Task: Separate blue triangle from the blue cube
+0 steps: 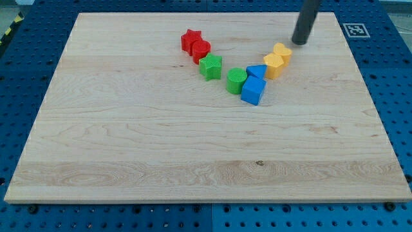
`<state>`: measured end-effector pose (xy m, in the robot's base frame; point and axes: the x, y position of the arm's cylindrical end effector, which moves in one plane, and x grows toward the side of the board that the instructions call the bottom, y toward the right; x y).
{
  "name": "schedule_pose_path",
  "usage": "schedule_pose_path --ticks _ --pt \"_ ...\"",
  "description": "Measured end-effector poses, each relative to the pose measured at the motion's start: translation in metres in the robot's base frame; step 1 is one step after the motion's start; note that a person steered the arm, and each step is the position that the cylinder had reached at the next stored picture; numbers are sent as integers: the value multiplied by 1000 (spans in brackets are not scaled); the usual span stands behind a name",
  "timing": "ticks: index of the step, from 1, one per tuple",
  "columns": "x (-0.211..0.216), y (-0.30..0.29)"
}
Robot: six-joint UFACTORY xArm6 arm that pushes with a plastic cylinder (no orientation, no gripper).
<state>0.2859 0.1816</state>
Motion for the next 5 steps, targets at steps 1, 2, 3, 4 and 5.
schedule_pose_path --ticks 1,2,3,4,5 --pt "1 -29" --pt "11 -51" --pt "24 -68" --pt "34 -86" --pt "46 -90"
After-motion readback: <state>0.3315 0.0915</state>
